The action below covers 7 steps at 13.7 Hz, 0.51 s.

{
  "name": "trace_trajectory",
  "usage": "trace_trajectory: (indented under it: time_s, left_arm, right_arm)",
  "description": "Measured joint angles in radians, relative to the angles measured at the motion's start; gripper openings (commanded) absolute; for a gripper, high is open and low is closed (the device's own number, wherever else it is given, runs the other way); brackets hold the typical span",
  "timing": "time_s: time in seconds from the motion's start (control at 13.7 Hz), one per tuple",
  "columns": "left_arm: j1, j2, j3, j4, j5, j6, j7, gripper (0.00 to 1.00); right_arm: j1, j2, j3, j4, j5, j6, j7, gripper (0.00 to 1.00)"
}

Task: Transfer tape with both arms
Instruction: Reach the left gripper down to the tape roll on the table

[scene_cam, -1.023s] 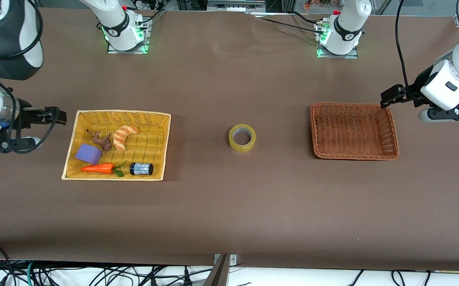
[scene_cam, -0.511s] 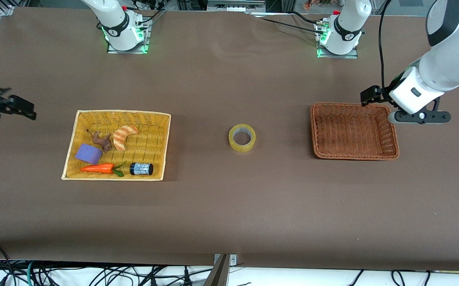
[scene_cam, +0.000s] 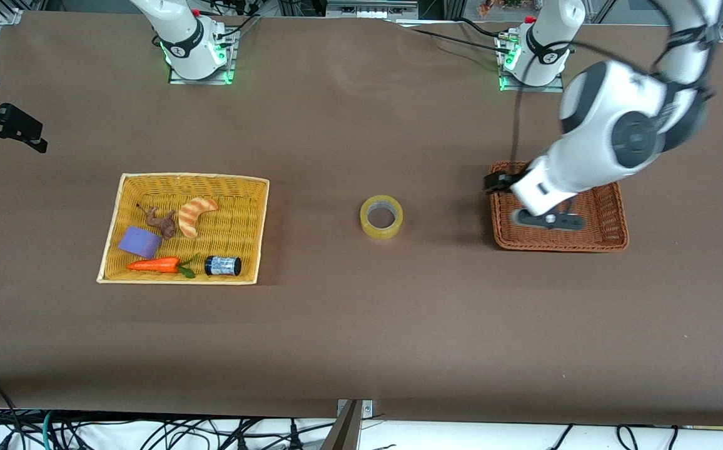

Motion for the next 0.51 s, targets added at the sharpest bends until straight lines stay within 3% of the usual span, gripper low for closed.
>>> trace_trajectory:
  time_s: [0.15, 0.51]
  left_arm:
    - [-0.063, 0.047, -0.037, -0.065, -0.001, 0.154, -0.15, 1.0]
    - [-0.221, 0.221, -0.044, -0.074, -0.001, 0.424, -0.405, 1.0]
  right_arm:
    - [-0.012, 0.011, 0.0, -0.009, 0.0, -0.001, 0.0, 1.0]
    - [-0.017, 0.035, 0.002, 0.012, 0.0, 0.002, -0.001, 1.0]
